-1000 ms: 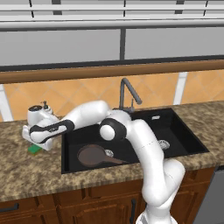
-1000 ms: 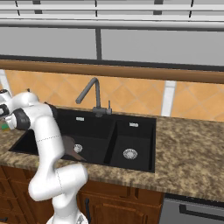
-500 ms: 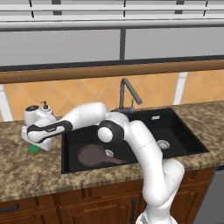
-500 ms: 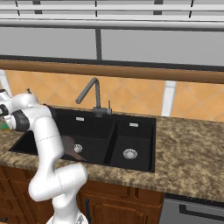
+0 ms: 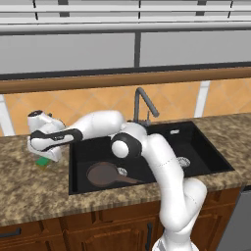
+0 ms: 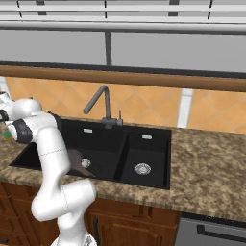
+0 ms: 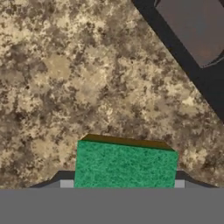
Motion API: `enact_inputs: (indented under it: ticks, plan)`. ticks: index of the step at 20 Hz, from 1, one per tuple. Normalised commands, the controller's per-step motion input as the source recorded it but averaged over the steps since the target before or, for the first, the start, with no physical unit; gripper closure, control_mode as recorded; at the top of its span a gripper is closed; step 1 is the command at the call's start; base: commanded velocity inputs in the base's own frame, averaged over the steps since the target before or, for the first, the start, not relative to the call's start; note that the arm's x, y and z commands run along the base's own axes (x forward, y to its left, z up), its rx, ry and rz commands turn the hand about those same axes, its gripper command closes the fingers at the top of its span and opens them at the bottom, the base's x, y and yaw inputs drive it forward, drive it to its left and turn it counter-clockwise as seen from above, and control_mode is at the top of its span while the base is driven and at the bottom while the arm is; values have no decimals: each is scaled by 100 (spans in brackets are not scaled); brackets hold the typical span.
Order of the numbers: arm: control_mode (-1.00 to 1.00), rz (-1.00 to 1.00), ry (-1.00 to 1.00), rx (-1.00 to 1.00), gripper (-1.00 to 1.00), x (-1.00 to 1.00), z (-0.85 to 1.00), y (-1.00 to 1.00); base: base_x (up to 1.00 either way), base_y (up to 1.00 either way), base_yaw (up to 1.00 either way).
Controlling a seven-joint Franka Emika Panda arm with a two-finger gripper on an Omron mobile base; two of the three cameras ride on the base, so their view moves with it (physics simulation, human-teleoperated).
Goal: Pick the pan and sponge and place them into the sink. Then turn on the water.
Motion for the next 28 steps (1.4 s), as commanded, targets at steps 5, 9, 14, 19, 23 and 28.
enact_inputs:
  ticks: [5, 9, 14, 19, 23, 28]
  plan:
    - [-100, 0, -3, 0, 100, -7, 7, -93, 0, 0, 0]
    - [-100, 0, -8, 0, 100, -19, 0, -100, 0, 0, 0]
    - [-100, 0, -7, 0, 100, -14, 0, -100, 0, 0, 0]
    - [-100, 0, -6, 0, 100, 0, 0, -95, 0, 0, 0]
    - [-100, 0, -1, 0, 100, 26, -18, -62, 0, 0, 0]
    - [-100, 0, 0, -6, 100, 36, -87, -12, 0, 0, 0]
